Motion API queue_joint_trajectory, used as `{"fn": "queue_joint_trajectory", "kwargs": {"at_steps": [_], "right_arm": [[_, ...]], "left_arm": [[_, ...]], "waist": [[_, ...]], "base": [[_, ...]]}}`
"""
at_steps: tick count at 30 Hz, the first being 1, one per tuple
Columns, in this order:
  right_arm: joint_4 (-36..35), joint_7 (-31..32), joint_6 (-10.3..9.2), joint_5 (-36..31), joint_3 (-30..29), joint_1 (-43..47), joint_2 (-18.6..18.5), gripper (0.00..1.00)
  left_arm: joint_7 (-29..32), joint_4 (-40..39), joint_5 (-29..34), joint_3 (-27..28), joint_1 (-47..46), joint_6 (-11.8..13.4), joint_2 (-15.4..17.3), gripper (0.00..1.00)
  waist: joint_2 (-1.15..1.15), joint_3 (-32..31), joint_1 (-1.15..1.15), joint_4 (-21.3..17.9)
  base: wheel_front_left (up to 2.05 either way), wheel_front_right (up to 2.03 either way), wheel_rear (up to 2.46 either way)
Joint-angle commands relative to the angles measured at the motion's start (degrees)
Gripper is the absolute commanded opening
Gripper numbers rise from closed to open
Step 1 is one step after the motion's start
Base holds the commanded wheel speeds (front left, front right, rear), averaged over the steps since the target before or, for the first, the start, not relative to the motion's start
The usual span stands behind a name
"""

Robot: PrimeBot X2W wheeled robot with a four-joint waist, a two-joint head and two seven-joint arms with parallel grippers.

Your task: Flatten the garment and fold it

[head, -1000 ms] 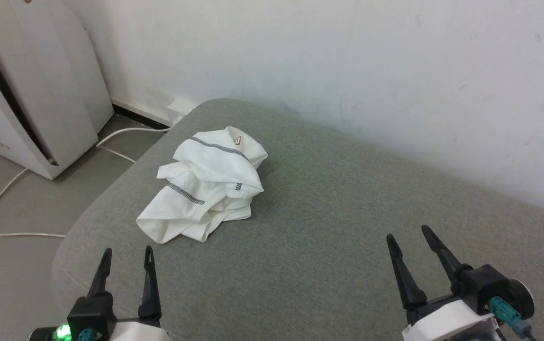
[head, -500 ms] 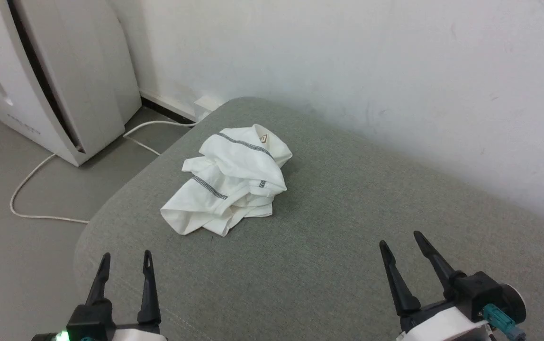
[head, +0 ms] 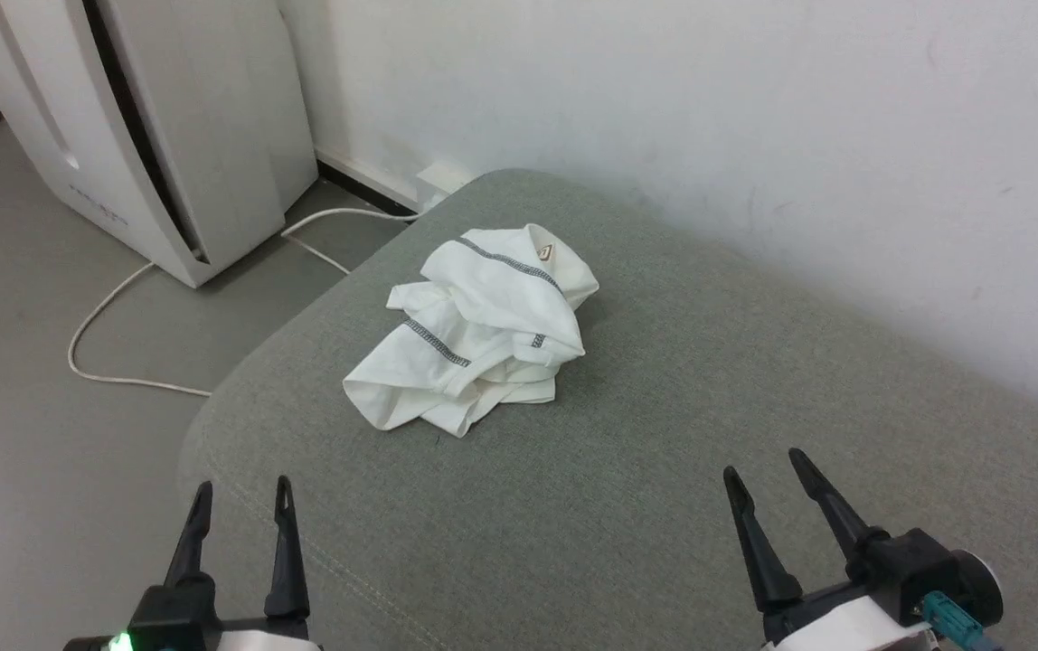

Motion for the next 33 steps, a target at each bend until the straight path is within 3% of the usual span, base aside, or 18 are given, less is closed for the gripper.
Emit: {"fn": "queue_joint_trajectory", "kwargs": {"at_steps": [1,14,17,21,24,30,33], "right_arm": [[-0.1,-0.3,-0.12,-0.1,-0.1,0.5,0.2,1.00],[-0.3,-0.3,-0.12,-0.5,-0.1,0.4,0.2,1.00],[-0.7,-0.3,-0.12,-1.1,0.1,0.0,0.2,1.00],[-1.6,-0.3,-0.12,-3.7,0.3,-1.1,0.2,1.00],[-2.4,-0.3,-0.12,-6.0,0.8,-2.0,0.2,1.00],[-4.6,-0.3,-0.12,-10.2,2.1,-5.1,0.0,1.00],[-5.9,-0.3,-0.12,-11.4,3.3,-6.7,-0.4,1.00]], "left_arm": [[-0.3,0.0,-0.3,-0.2,0.3,0.2,-0.1,1.00],[-0.3,0.1,-0.7,-0.4,-0.9,0.2,-0.3,1.00],[-0.3,0.3,-1.9,-0.9,-1.8,-1.6,-0.2,1.00],[0.2,4.6,-3.7,-2.4,-7.5,-5.9,1.2,1.00],[4.4,8.7,-5.2,-3.6,-15.1,-8.2,2.8,1.00],[16.0,15.5,-10.7,-5.2,-30.2,-10.2,5.3,1.00],[21.9,19.6,-12.9,-7.7,-36.9,-10.7,8.5,1.00]], "waist": [[0.00,0.3,0.00,0.3],[0.00,1.3,0.00,0.1],[0.00,2.4,0.00,-0.7],[0.00,5.8,0.00,-2.1],[0.00,9.2,0.00,-3.7],[0.00,16.7,0.00,-7.9],[0.00,20.2,0.00,-10.4]], "base": [[0.00,0.00,0.00],[0.00,0.00,0.00],[0.00,0.00,0.00],[0.00,0.00,0.00],[0.00,0.00,0.00],[0.00,0.00,0.00],[0.00,0.00,0.00]]}}
